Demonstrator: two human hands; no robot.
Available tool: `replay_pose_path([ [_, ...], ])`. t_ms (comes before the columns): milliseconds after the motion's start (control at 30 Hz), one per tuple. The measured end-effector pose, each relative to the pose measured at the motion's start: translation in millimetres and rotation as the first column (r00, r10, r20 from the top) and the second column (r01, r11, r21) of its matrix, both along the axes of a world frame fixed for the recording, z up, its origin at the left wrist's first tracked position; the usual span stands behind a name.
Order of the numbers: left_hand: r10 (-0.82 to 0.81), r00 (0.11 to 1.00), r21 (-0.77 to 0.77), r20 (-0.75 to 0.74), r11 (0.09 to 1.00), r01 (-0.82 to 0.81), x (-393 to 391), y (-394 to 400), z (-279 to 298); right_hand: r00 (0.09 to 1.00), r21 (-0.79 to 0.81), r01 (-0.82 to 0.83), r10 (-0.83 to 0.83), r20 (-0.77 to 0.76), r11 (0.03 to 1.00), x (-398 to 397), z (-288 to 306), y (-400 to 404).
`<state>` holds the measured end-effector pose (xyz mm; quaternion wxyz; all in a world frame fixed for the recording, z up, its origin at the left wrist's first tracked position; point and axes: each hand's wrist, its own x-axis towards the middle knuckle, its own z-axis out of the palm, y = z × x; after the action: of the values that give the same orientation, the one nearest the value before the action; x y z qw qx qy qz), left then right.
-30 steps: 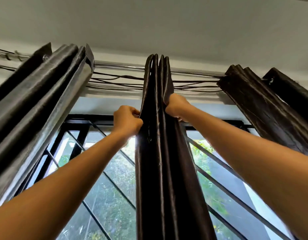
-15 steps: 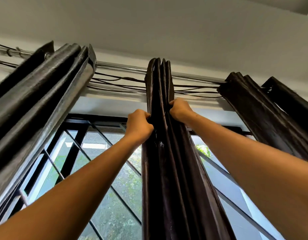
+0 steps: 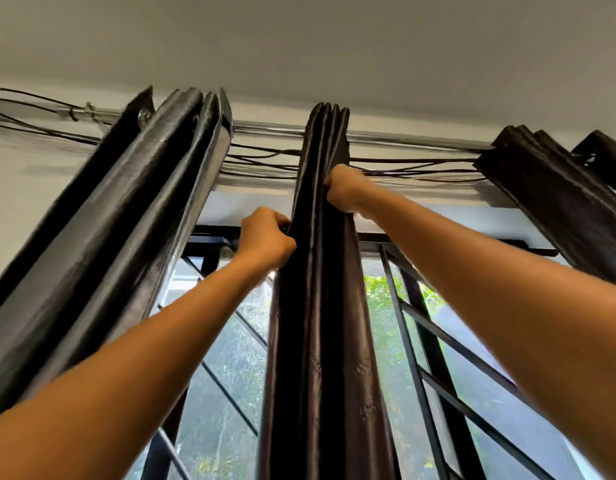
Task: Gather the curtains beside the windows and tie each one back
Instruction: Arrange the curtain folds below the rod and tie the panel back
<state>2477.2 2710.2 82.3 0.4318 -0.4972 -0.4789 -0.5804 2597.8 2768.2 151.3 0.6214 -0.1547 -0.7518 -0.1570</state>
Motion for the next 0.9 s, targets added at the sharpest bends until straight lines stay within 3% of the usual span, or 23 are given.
replay_pose_path([
  [133,0.031,0.999,-0.005,-0.004,0.999,-0.032,2,10,-12,0.979,-0.073,0.200,-0.202,-0.016,0.977,17,-21,9],
  [300,0.005,0.999,-0.071,0.044,0.997,-0.002,-5,25,-53,0.989,-0.255,0.116,-0.134,-0.057,0.960,21,-89,30],
  [467,0.000,0.998,-0.052,0.056,0.999,0.003,5,21,-111,0.974,-0.361,0.198,-0.224,-0.029,0.911,25,-188,52],
  [600,-0.018,0.997,-0.062,0.081,0.998,0.023,9,16,-165,0.991,-0.445,0.116,-0.131,-0.002,0.888,36,-266,49],
  [733,0.037,0.986,-0.090,0.162,0.996,-0.023,23,13,-236,0.963,-0.484,0.249,-0.163,0.214,0.839,43,-339,39],
  [900,0.051,0.964,-0.204,0.262,0.979,0.004,34,16,-314,0.974,-0.434,0.138,-0.041,0.223,0.890,51,-419,34],
])
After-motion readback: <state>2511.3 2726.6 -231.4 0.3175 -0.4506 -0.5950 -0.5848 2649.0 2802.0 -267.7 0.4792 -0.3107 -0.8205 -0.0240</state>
